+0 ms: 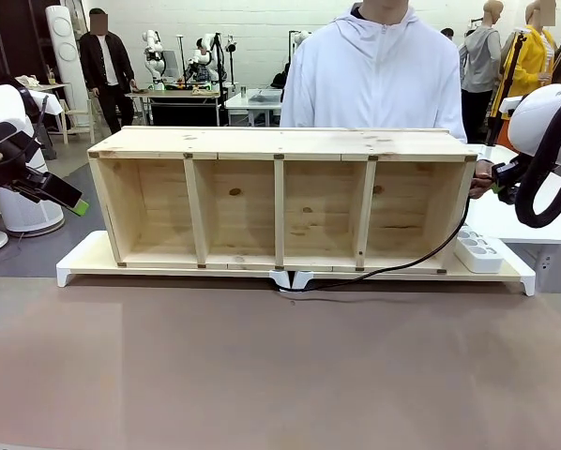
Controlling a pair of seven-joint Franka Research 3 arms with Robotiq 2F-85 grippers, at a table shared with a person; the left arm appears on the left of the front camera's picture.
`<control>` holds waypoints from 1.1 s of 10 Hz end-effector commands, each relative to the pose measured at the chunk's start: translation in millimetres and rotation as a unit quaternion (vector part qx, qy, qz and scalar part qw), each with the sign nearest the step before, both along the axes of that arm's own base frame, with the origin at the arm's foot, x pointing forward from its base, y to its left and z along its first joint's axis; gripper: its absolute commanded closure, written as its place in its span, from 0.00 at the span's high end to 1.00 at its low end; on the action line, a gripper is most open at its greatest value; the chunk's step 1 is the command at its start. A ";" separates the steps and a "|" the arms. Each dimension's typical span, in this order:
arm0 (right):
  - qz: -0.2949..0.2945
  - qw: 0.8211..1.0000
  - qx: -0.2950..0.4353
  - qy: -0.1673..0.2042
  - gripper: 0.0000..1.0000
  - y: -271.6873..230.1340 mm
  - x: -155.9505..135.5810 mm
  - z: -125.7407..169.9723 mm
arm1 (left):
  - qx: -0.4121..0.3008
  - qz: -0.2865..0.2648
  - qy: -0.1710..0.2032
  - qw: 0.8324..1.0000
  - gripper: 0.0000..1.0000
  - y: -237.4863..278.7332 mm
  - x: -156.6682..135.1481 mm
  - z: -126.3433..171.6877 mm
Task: Perform cable management.
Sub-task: Release the Power Cable when the human grasps it.
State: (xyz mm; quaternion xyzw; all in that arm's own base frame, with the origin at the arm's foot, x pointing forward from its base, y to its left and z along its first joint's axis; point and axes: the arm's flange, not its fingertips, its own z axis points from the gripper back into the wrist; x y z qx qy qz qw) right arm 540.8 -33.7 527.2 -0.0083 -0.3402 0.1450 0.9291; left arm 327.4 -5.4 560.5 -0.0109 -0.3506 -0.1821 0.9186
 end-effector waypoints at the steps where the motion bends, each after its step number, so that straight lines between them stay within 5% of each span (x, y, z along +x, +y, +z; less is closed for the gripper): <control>1: 0.000 1.000 0.000 0.000 0.36 0.0 0.0 0.0 | -0.007 0.004 0.001 1.000 1.00 -0.2 0.0 0.0; 2: 0.002 1.000 -0.004 0.002 0.36 0.0 -1.3 -0.8 | -0.007 0.004 0.001 1.000 1.00 -0.2 0.0 0.0; 3: 0.002 1.000 -0.005 0.007 0.56 -0.3 -0.9 -1.7 | -0.007 0.004 0.001 1.000 1.00 -0.2 0.0 0.0; 4: 0.002 1.000 -0.004 0.011 0.39 -0.4 -0.4 -1.7 | -0.007 0.004 0.001 1.000 1.00 -0.2 0.0 0.0; 5: 0.002 1.000 -0.006 0.013 0.76 -0.7 -0.6 -1.5 | -0.007 0.004 0.001 1.000 1.00 -0.2 0.0 0.0; 6: 0.003 1.000 -0.007 0.015 0.59 -0.5 -1.0 -2.1 | -0.007 0.004 0.001 1.000 1.00 -0.2 0.0 0.0; 7: 0.002 1.000 -0.006 0.016 0.96 -0.3 -0.8 -2.1 | -0.007 0.004 0.001 1.000 1.00 -0.2 0.0 0.0; 8: 0.001 1.000 -0.003 0.016 0.79 -1.0 0.0 -1.4 | -0.007 0.004 0.001 1.000 1.00 -0.2 0.0 0.0; 9: 0.003 1.000 -0.005 0.018 1.00 -0.4 0.2 -2.0 | -0.007 0.004 0.001 1.000 1.00 -0.2 0.0 0.0; 11: 0.003 1.000 0.001 0.009 0.98 1.1 -0.4 -2.6 | -0.007 0.004 0.001 1.000 1.00 -0.2 0.0 0.0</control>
